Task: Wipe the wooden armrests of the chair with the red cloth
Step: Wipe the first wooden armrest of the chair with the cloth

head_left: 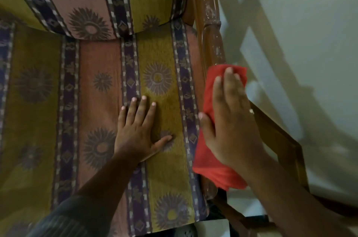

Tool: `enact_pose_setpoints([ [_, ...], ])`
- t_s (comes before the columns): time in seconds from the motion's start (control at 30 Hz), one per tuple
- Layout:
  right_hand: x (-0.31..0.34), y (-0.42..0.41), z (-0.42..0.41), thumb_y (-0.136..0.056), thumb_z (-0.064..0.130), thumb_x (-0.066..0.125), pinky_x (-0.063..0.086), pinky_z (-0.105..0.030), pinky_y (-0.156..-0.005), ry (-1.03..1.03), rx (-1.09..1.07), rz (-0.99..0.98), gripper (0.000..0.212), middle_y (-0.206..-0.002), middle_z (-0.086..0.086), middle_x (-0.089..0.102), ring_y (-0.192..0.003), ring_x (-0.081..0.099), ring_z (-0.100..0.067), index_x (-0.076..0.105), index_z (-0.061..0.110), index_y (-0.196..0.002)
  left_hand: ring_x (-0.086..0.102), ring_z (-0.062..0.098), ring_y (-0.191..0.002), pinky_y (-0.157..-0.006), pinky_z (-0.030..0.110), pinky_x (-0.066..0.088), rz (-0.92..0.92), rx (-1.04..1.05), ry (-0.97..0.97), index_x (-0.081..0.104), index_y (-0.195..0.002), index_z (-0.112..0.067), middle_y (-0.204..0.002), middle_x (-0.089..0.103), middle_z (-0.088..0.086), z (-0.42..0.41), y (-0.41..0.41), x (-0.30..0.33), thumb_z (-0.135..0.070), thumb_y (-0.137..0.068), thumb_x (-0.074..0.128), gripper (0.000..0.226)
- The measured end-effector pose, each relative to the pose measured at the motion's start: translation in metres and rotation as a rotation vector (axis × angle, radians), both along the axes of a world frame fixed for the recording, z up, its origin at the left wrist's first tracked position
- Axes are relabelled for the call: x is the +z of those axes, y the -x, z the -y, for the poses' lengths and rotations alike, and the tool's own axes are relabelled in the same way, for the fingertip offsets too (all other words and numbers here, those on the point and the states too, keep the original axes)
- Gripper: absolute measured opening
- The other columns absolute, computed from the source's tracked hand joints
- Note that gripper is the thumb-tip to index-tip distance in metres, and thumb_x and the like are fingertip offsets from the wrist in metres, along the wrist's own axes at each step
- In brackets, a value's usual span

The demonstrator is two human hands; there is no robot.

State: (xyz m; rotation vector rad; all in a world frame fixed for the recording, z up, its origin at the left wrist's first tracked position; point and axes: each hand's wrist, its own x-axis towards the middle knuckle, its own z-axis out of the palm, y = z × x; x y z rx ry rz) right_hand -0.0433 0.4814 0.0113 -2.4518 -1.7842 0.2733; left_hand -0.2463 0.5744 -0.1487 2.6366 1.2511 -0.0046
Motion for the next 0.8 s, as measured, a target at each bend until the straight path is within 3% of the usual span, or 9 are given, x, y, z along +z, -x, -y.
enact_pose_setpoints([
  [0.07,0.0,-0.001,-0.007,-0.103,0.045,0.037,0.017,-0.041,-0.124,-0.051,-0.184,-0.196,0.079,-0.167,-0.015,-0.006,-0.155,-0.003,-0.027,-0.007,0.009,-0.157,0.005,0.033,-0.155,-0.123,0.057,0.008,-0.018,0.001,0.012,0.02,-0.158,-0.018,-0.168,0.014,0.012,0.0,-0.002,0.003,-0.091,-0.078,0.025,0.108],
  [0.13,-0.001,0.005,0.003,-0.103,0.048,0.033,0.023,-0.042,-0.123,-0.069,-0.257,-0.232,0.078,-0.168,-0.014,-0.004,-0.155,0.001,-0.025,-0.008,0.011,-0.157,0.006,0.033,-0.155,-0.123,0.057,0.008,-0.033,0.001,0.021,0.02,-0.158,-0.018,-0.167,0.014,0.012,0.0,-0.002,0.003,-0.091,-0.078,0.025,0.109],
  [0.37,-0.003,0.008,0.008,-0.103,0.031,0.032,0.028,-0.054,-0.119,-0.039,-0.095,-0.009,0.066,-0.166,-0.02,0.002,-0.154,0.002,-0.037,0.006,0.003,-0.157,0.007,0.034,-0.155,-0.123,0.058,0.009,-0.043,-0.007,0.011,0.02,-0.158,-0.017,-0.167,0.016,0.013,0.001,-0.002,-0.003,-0.091,-0.078,0.027,0.109],
  [0.57,0.0,-0.01,-0.048,-0.098,0.03,0.041,0.02,-0.059,-0.121,0.013,0.053,0.17,0.07,-0.165,-0.023,0.011,-0.153,0.008,-0.039,0.012,0.002,-0.156,0.013,0.039,-0.153,-0.12,0.062,0.014,-0.077,-0.027,0.032,0.023,-0.157,-0.016,-0.166,0.019,0.016,0.0,-0.006,0.005,-0.091,-0.077,0.027,0.109],
  [0.7,-0.003,-0.012,-0.061,-0.101,0.037,0.036,0.017,-0.045,-0.116,-0.072,-0.111,0.087,0.069,-0.165,-0.023,0.011,-0.152,0.015,-0.039,0.011,0.002,-0.156,0.007,0.039,-0.154,-0.12,0.065,0.005,-0.117,-0.121,0.039,0.016,-0.158,-0.023,-0.168,0.011,0.012,-0.023,-0.011,0.011,-0.101,-0.066,0.021,0.12],
  [0.8,-0.005,-0.006,-0.055,-0.103,0.042,0.032,0.025,-0.044,-0.116,-0.132,-0.282,-0.072,0.071,-0.165,-0.022,0.011,-0.152,0.016,-0.035,0.006,0.004,-0.157,0.0,0.034,-0.155,-0.118,0.066,0.001,-0.128,-0.207,0.025,0.006,-0.159,-0.031,-0.169,0.002,0.006,-0.058,-0.019,0.013,-0.106,-0.054,0.017,0.13],
])
